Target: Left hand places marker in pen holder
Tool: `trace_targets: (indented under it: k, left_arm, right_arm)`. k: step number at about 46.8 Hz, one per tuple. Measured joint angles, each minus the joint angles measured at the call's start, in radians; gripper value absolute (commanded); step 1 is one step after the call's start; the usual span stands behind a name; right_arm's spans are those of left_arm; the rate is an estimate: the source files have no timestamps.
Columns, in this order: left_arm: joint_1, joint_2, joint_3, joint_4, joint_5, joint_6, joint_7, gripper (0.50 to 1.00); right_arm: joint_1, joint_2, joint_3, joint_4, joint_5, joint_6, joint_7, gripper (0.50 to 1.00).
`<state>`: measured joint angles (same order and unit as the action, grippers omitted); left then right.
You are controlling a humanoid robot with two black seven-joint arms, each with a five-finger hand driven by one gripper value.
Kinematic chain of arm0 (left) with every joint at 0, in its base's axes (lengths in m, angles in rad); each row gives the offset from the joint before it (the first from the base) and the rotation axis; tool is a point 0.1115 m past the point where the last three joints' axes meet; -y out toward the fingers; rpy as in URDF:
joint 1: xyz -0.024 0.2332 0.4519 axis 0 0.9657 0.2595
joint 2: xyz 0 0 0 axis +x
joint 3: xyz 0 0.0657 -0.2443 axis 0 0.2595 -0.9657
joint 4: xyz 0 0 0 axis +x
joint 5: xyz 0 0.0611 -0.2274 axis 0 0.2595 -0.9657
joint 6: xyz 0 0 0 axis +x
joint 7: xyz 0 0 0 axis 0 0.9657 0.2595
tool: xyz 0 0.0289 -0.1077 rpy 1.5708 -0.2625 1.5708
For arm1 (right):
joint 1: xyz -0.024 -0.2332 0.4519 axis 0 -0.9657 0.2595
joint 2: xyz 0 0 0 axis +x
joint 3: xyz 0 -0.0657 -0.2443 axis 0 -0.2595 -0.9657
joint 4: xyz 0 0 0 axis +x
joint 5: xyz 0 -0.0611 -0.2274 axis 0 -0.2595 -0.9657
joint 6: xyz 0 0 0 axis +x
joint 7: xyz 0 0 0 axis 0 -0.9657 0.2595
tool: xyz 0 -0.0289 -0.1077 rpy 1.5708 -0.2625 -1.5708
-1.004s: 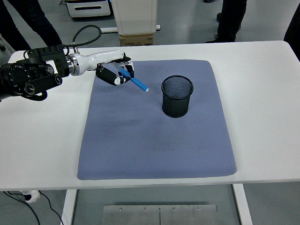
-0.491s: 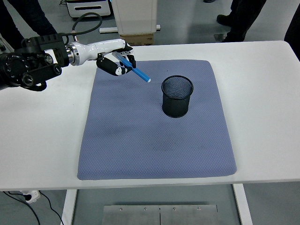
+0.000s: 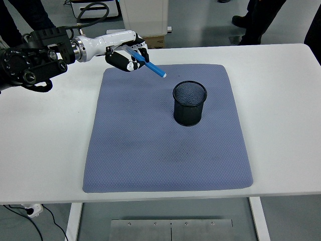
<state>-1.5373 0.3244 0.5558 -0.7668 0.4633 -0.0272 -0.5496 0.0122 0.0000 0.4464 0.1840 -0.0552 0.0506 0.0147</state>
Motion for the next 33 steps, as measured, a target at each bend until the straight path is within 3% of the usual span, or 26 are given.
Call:
trace_targets:
  k: [13,33]
  left_arm:
    - [-0.005,-0.018,-0.031,0.0,-0.002,-0.027,0.0,0.5]
    - [-0.04,-0.108,-0.02,0.0,0.087,-0.036,0.002,0.5]
  right_arm:
    - [0.0,0.0,0.0,0.0,0.0,0.0,0.0,1.0]
    - [0.0,0.0,0.0,0.0,0.0,0.0,-0.001,1.0]
